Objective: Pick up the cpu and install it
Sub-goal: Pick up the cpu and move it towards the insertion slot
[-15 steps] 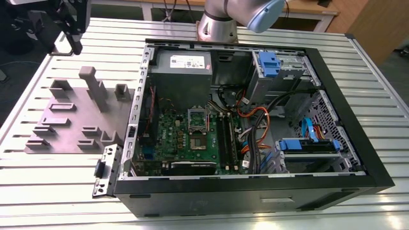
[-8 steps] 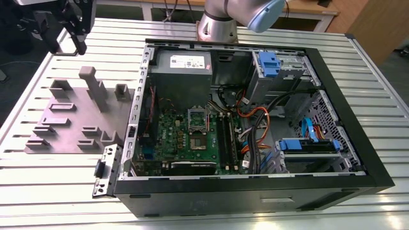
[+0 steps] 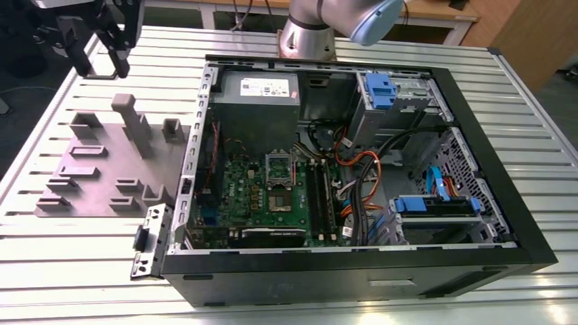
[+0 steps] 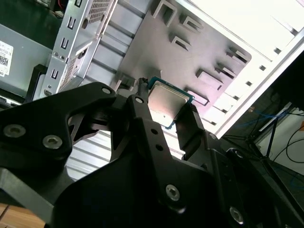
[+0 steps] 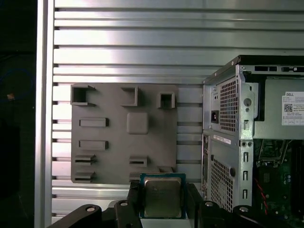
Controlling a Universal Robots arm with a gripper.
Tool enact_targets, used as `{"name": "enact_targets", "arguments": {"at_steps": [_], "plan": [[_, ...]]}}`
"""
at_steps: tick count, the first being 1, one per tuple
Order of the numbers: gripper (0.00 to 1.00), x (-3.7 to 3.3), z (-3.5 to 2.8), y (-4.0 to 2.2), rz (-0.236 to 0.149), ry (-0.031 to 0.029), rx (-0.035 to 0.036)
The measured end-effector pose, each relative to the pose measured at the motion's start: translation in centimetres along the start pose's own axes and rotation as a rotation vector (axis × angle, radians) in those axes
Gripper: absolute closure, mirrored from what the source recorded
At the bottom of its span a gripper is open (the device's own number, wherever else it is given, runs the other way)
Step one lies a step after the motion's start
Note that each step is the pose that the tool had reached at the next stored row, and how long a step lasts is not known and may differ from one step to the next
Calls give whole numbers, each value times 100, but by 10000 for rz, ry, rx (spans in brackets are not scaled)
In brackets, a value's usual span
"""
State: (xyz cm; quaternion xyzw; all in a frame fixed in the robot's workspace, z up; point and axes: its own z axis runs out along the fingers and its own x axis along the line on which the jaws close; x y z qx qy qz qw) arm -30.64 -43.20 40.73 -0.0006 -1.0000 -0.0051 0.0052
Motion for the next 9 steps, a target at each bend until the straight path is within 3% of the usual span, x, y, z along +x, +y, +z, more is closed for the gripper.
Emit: {"name": "enact_targets", "arguments": {"at_steps": [5,9], "plan": [[53,-14,1,-95,13,-1,2],[53,-45,1,-109,18,-1,2]]}}
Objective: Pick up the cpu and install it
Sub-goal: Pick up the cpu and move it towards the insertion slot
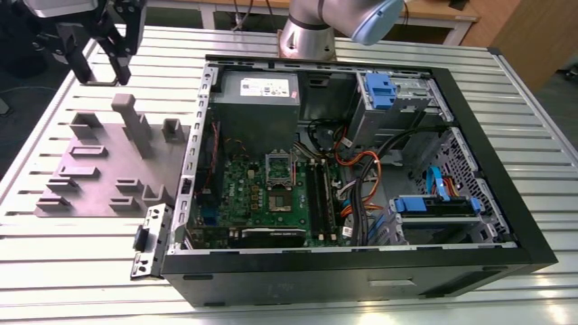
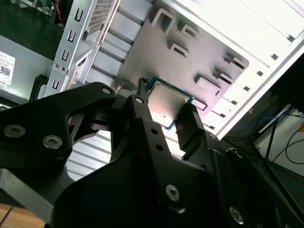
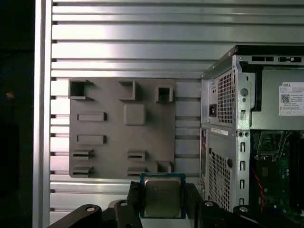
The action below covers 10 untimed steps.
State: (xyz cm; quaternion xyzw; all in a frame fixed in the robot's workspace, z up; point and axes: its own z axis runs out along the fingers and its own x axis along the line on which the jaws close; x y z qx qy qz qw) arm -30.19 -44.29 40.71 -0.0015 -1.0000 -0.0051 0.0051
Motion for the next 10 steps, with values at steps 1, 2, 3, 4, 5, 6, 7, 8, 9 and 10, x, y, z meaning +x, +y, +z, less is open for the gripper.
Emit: {"name": "enact_targets", "arguments": {"at_steps": [1,2,3,4,5,6,7,8,9,10], "plan": [[53,-15,0,0,1,-1,0],[53,-32,0,0,0,-1,0],[53,-49,0,0,0,0,0],[53,-65,0,0,0,-1,-1],[53,-82,-1,0,0,0,-1],[53,-97,-1,0,0,0,0],[53,-113,-1,0,0,0,0],[53,-128,-1,0,0,0,0],[53,-144,-1,0,0,0,0],[53,-159,-1,0,0,-1,-1]]}}
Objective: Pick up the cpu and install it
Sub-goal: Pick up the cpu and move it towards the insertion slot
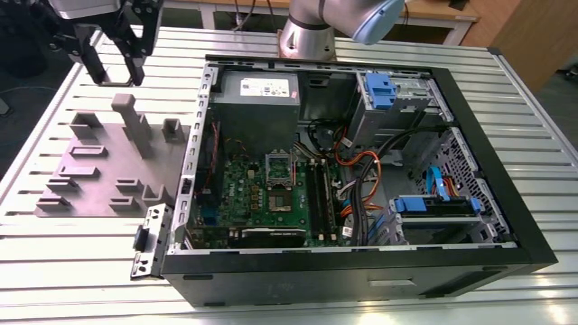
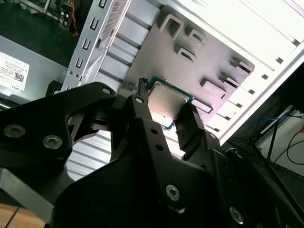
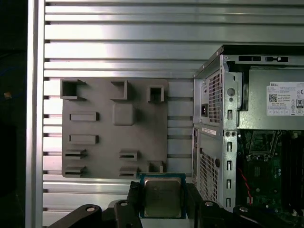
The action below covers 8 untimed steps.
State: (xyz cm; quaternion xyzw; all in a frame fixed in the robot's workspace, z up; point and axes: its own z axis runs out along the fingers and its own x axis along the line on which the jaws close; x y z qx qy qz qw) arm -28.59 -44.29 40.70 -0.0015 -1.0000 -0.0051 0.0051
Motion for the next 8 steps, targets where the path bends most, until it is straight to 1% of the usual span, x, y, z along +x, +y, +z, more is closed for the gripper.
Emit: {"name": "enact_targets", "arguments": {"at_steps": [8], "plan": [[53,-133,-2,0,0,1,1]]}}
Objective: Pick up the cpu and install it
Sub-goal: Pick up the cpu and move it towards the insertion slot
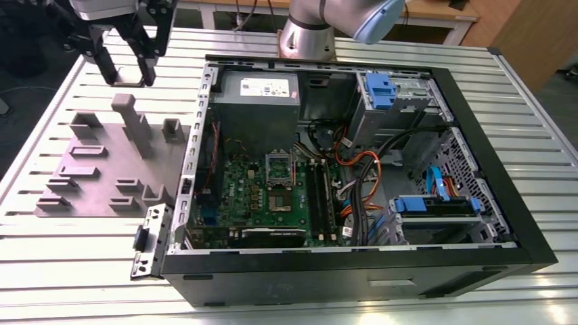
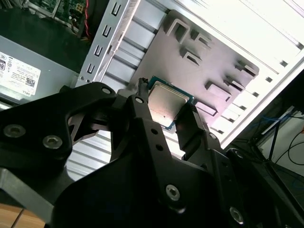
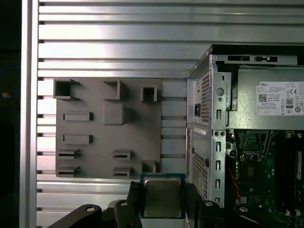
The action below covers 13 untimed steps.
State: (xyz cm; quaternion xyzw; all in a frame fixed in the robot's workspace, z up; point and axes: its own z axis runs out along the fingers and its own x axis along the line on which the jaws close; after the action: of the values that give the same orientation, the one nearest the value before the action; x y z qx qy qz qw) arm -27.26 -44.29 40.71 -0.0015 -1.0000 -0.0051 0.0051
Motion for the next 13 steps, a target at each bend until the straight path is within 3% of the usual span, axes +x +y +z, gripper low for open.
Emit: {"name": "enact_targets", "arguments": {"at_steps": [13], "plan": [[53,-231,-3,1,0,0,0]]}}
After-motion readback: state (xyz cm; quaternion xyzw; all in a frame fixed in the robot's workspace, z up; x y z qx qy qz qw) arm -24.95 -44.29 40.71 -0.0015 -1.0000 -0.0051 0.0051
